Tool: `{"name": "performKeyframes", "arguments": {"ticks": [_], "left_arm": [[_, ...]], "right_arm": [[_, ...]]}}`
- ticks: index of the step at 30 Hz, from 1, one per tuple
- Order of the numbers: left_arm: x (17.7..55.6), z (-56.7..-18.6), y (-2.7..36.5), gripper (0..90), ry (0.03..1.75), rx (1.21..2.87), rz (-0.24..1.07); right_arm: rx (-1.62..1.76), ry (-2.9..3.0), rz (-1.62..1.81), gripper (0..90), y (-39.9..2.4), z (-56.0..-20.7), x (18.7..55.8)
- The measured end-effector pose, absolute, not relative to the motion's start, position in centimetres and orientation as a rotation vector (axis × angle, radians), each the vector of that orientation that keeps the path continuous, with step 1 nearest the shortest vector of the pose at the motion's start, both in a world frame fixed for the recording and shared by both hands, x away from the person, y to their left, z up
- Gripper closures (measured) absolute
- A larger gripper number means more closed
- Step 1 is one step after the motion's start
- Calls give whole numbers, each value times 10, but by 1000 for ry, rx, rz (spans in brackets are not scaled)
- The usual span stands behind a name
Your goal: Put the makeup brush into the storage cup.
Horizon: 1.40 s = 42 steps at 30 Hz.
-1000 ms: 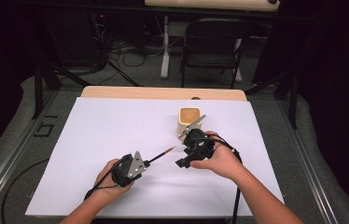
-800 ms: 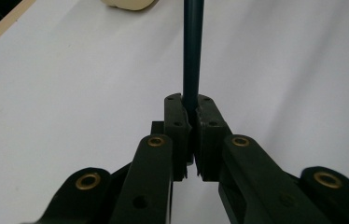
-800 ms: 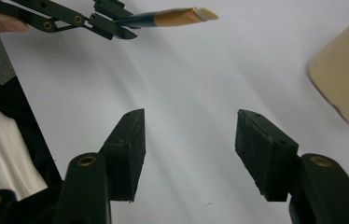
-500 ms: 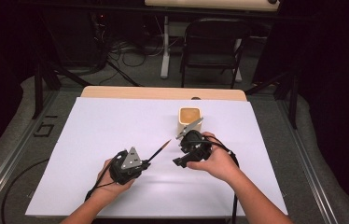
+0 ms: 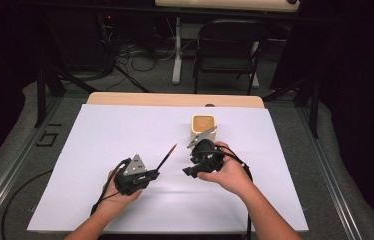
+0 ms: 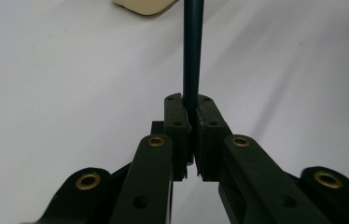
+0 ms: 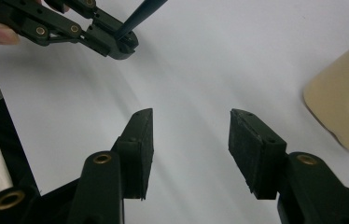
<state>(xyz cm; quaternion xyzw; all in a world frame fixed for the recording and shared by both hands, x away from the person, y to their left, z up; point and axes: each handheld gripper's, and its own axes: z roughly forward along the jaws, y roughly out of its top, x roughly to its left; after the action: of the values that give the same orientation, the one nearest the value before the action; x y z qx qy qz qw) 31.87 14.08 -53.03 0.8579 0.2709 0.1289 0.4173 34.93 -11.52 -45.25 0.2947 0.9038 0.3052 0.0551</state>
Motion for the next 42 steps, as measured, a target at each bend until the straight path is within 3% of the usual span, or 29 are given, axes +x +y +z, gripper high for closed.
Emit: {"name": "performKeyframes", "arguments": {"ticks": [21, 42], "left_arm": [[325, -536, 147, 857, 751, 2028, 136], [322, -539, 142, 857, 756, 1964, 95]], "right_arm": [[1028, 2634, 1143, 554, -116, -460, 348], [1148, 2492, 1460, 627, -131, -466, 349]]}}
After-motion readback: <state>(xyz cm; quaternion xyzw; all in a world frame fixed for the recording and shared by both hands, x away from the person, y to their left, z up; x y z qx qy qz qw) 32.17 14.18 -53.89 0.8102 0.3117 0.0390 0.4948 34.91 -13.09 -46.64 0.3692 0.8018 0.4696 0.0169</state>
